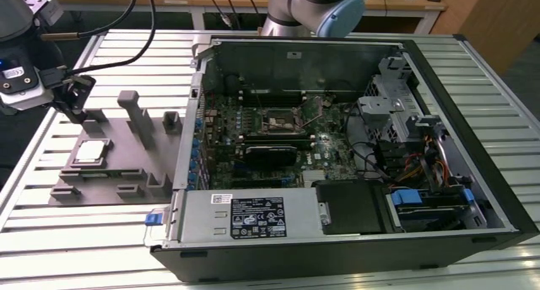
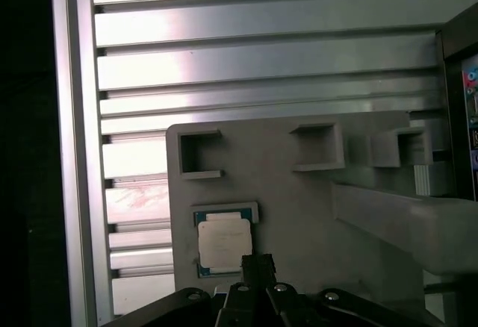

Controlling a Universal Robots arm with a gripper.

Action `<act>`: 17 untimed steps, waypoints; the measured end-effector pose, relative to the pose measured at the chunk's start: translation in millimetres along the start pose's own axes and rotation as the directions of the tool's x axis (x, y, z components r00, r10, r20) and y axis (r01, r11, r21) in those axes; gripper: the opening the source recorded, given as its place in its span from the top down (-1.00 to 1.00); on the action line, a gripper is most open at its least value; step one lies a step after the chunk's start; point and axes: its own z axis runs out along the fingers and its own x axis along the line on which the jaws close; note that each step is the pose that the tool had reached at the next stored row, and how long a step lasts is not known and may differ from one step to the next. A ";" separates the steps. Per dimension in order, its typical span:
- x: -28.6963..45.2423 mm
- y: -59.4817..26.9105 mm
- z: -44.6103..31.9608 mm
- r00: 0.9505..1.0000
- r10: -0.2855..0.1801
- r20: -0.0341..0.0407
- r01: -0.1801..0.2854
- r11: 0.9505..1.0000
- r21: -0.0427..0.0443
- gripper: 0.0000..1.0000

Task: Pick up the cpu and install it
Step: 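Pick up the cpu and move it towards the insertion slot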

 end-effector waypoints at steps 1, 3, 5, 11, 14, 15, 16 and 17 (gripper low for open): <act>0.2 0.0 0.7 1.000 0.000 0.000 0.000 1.000 0.000 0.79; 0.7 -0.2 2.3 1.000 0.000 0.000 0.000 1.000 0.000 0.79; 1.2 -0.3 3.7 1.000 0.000 0.000 0.000 1.000 0.000 0.79; 3.5 -0.7 7.7 1.000 0.000 0.000 0.000 1.000 0.000 0.79; 5.1 -0.9 9.5 1.000 0.000 0.000 0.000 1.000 0.000 0.79; 5.6 -1.0 10.0 1.000 0.000 0.000 0.000 1.000 0.000 0.79; 6.1 -1.1 10.6 1.000 0.000 0.000 0.000 1.000 0.000 0.79; 6.6 -1.2 11.1 1.000 0.000 0.000 0.000 1.000 0.000 0.79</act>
